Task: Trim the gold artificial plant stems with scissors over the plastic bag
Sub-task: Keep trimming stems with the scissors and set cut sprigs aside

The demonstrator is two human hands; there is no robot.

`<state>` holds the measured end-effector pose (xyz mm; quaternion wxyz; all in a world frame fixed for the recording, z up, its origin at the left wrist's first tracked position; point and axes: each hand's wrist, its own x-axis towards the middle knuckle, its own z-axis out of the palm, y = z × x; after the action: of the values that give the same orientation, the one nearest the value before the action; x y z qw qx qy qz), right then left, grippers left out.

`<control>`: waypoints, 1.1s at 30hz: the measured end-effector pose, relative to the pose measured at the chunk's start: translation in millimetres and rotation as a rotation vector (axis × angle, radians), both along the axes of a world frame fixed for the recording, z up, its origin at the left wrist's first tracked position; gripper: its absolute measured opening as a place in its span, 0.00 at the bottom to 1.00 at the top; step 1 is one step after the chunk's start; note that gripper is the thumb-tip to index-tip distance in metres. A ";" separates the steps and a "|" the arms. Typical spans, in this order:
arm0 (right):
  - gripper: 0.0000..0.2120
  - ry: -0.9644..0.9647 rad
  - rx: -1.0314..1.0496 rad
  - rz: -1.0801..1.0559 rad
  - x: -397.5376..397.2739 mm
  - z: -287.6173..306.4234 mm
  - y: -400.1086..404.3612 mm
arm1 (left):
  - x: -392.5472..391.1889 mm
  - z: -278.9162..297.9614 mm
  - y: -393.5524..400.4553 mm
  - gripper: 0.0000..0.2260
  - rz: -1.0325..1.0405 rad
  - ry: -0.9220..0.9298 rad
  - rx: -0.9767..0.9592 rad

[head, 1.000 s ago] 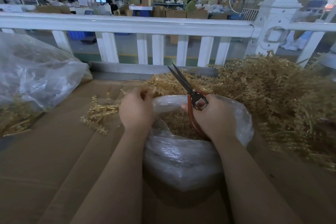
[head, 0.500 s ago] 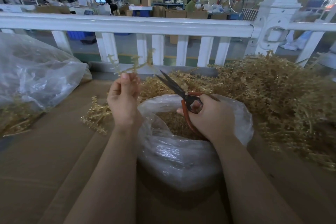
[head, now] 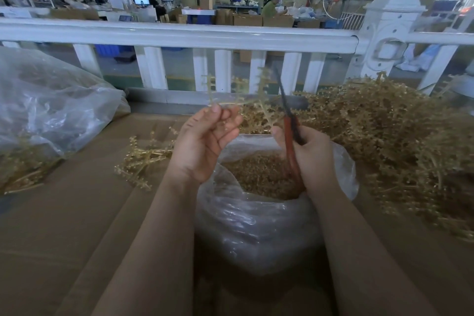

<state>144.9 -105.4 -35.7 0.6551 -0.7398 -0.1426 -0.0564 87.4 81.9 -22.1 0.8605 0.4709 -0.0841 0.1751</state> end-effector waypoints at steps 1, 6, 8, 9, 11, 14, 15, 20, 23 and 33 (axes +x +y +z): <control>0.14 0.056 0.138 0.081 -1.2 2.2 0.2 | 0.8 -1.3 -2.2 0.07 -0.011 0.015 0.010; 0.19 0.111 0.316 0.234 0.9 2.0 -1.3 | 2.4 -8.4 -4.7 0.05 -0.060 0.052 0.007; 0.18 0.102 0.317 0.252 2.6 0.6 -3.4 | 2.8 -9.6 -4.3 0.06 -0.053 0.067 0.002; 0.18 0.101 0.324 0.261 2.9 0.3 -4.2 | 2.7 -9.8 -4.5 0.05 -0.048 0.077 0.001; 0.16 0.097 0.352 0.285 2.9 0.0 -4.8 | 2.5 -10.5 -4.9 0.05 -0.036 0.089 0.002; 0.16 0.102 0.372 0.303 1.5 0.5 -5.2 | 2.5 -10.8 -5.3 0.05 -0.021 0.097 0.022; 0.15 0.100 0.365 0.300 1.3 0.6 -5.3 | 2.7 -11.2 -5.4 0.06 -0.020 0.097 0.031; 0.04 0.134 0.312 0.264 0.7 2.8 -3.3 | 3.2 -12.8 -6.4 0.08 -0.031 0.135 0.079; 0.02 0.103 0.271 0.256 -1.2 2.9 -1.2 | 1.8 -11.2 -10.7 0.21 -0.055 0.217 0.099; 0.01 0.094 0.291 0.288 -2.4 2.2 -2.2 | -4.0 -11.2 -10.4 0.42 -0.190 0.318 0.201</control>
<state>142.5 -107.5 -33.5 0.7624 -0.6109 -0.2066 0.0524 83.5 71.5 -33.3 0.8244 0.5659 -0.0083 0.0076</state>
